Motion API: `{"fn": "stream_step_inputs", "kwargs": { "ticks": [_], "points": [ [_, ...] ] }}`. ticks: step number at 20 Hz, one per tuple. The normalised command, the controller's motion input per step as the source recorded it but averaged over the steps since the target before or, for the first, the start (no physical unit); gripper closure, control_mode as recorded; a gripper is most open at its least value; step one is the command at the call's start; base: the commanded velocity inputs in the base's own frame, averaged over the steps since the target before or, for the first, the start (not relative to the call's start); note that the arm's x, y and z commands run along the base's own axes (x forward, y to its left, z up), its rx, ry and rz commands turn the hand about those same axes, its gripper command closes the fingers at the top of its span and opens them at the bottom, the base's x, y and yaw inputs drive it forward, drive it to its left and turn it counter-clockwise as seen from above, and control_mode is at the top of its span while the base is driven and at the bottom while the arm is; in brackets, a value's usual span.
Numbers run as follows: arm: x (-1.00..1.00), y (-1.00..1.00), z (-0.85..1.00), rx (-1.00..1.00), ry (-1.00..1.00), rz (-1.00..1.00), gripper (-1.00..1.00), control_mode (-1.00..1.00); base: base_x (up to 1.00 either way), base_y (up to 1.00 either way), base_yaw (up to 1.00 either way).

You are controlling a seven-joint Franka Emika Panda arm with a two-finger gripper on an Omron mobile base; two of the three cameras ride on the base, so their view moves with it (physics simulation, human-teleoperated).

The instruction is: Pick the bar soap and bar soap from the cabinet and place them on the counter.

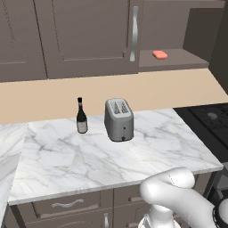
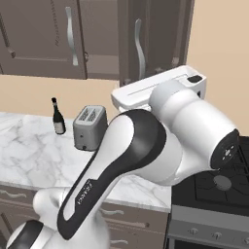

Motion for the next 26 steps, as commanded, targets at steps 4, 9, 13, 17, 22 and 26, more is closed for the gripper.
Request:
{"fn": "stream_step_inputs", "kwargs": {
  "ticks": [4,9,13,17,22,26],
  "points": [
    [-0.52,0.00,0.00,0.00,-0.02,-0.03,-1.00,-1.00,0.00,0.00,0.00],
    [-0.52,0.23,-0.01,0.00,0.00,-0.16,-1.00,-1.00,0.00,0.00,0.00],
    [-0.28,0.45,-0.01,0.00,-0.02,-0.28,-1.00,-1.00,0.00,0.00,0.00],
    [-0.18,0.42,0.00,0.00,-0.05,-0.31,-1.00,-1.00,0.00,0.00,0.00],
    [-0.17,0.39,0.00,0.00,-0.07,-0.31,-1.00,-1.00,0.00,0.00,0.00],
    [-0.12,0.40,0.00,-0.02,-0.08,-0.30,-1.00,-1.00,0.00,0.00,0.00]
  ]
}}
